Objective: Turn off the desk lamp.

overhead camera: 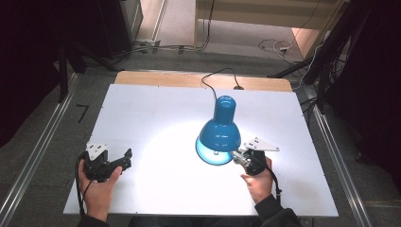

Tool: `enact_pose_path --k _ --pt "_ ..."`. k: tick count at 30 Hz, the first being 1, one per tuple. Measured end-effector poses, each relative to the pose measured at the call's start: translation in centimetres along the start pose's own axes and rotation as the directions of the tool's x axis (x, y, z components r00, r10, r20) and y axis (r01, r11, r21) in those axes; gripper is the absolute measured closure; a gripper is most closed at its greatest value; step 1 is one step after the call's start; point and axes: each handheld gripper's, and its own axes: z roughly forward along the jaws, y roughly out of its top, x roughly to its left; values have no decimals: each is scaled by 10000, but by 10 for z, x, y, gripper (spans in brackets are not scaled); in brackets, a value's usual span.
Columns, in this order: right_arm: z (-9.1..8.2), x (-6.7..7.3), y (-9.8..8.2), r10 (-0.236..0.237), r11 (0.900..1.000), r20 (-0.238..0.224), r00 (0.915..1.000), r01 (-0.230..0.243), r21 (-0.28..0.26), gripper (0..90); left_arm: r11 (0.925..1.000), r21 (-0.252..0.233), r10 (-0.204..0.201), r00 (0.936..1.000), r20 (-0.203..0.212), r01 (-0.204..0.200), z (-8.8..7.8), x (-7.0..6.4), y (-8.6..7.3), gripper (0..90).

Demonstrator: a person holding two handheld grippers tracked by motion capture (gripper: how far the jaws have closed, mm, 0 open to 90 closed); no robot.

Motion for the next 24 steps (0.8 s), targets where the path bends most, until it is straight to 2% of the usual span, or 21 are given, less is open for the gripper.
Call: enact_pose_path --k 5,8,11,24 --pt "5 3 0 -6 10000 -202 9998 6 -7 878 10000 -12 7 10000 15 -7 0 1 0 103" --pt "8 2 0 318 9995 -353 9989 -319 -25 878 10000 -37 -24 10000 20 24 -1 1 0 103" --pt "8 2 -1 399 9992 -421 9983 -402 -63 878 10000 -22 -29 10000 17 29 -1 2 0 103" --pt "8 1 -6 309 9995 -357 9989 -311 -52 878 10000 -53 -36 10000 28 36 -2 3 0 103"
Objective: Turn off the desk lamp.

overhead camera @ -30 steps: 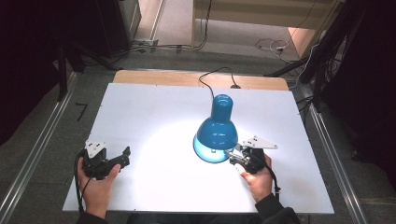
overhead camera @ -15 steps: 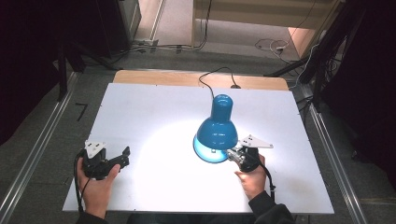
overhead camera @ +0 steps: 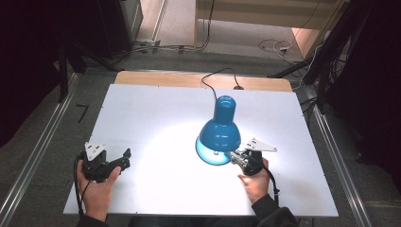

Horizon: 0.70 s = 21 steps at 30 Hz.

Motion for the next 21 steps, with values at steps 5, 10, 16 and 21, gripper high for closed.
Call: enact_pose_path --k 5,10,16,21 --pt "3 4 -1 -127 9999 -60 9999 127 20 878 10000 2 -14 10000 3 14 0 0 0 103" --pt "5 6 -1 -210 9998 -78 9997 210 24 878 10000 27 2 10000 8 -2 1 -1 0 103" --pt "9 8 -2 -312 9995 -125 9994 313 66 878 10000 26 4 10000 23 -4 1 -1 0 103" --pt "14 9 -2 -283 9996 -125 9995 284 69 878 10000 22 -6 10000 27 6 1 -1 0 103"
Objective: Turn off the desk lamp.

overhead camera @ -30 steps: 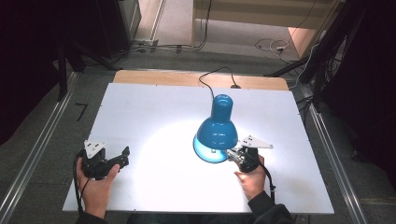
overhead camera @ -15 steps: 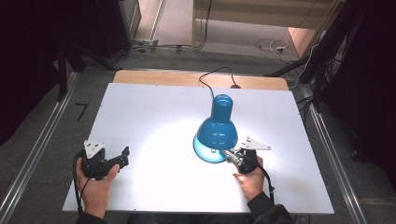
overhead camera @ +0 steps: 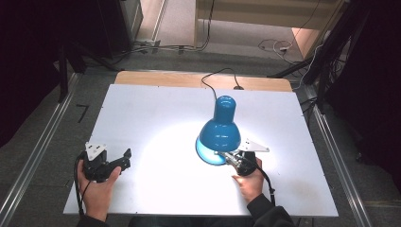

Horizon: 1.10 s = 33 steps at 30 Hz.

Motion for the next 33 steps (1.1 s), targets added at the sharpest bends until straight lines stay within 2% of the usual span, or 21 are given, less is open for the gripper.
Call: enact_pose_path --k 28,30,33 --pt "6 0 0 -129 9999 98 9999 128 73 882 10000 -8 39 10000 12 -39 0 -1 0 103" --pt "8 0 -1 -235 9997 304 9993 235 14 883 10000 1 51 10000 14 -51 0 -1 0 104" --pt "9 -1 0 -40 10000 253 9997 41 -13 883 10000 2 33 10000 17 -33 0 -1 0 103"
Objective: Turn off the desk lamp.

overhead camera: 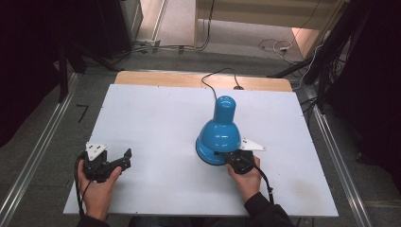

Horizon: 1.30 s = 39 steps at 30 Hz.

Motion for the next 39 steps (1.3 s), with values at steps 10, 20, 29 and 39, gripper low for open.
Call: enact_pose_path --k 10,20,29,39 --pt "-5 -4 2 209 9996 -338 9992 -215 -168 882 10000 -27 -40 10000 11 41 0 2 0 103" --pt "-11 -10 4 200 9997 -308 9993 -205 -164 828 10000 -34 -68 10000 5 68 -1 3 0 103" --pt "-12 -10 3 107 9999 -487 9988 -108 -26 764 10000 -54 -81 10000 10 81 -1 3 0 103" --pt "-17 -13 2 127 9999 -533 9985 -127 13 714 9999 -59 -93 10000 -2 93 -1 3 0 104"
